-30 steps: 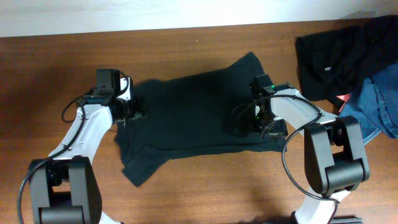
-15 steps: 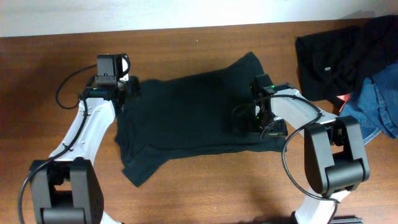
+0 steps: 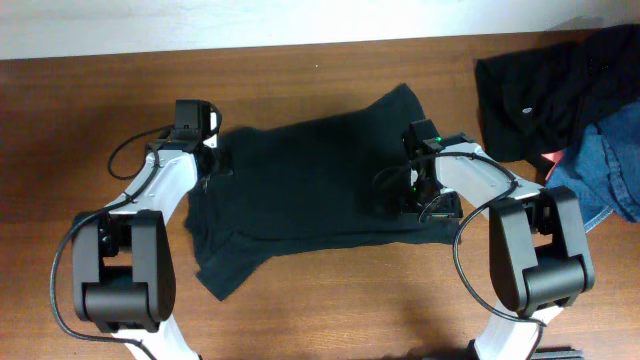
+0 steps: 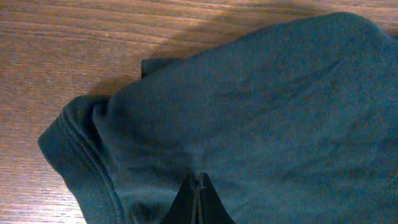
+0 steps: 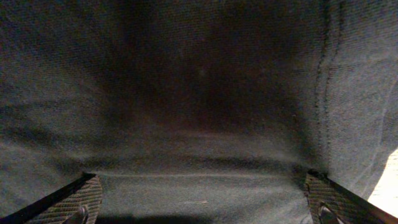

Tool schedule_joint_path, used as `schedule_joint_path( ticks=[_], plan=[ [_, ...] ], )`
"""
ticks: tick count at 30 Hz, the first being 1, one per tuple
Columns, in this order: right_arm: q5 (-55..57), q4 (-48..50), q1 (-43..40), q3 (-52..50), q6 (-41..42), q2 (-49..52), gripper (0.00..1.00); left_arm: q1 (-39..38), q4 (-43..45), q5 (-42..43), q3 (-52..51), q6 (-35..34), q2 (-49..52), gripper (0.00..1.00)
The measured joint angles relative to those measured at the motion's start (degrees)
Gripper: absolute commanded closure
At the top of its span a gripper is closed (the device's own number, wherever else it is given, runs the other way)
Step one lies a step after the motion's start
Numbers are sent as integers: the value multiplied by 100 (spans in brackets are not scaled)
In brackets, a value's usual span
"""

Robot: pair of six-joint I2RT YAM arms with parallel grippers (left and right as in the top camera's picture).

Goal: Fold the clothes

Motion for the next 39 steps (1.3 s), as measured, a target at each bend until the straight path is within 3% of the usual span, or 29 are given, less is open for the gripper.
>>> schedule_joint_path(
  ticks=[13, 25, 39],
  plan=[
    [2, 2, 0, -4, 0, -2, 1, -9, 245, -553, 24, -2, 417, 100],
    [2, 2, 0, -4, 2, -2, 1, -7, 1091, -706, 24, 17, 555, 99],
    [2, 2, 0, -4, 0, -2, 1, -4, 1880, -769, 24, 925, 793, 99]
  ],
)
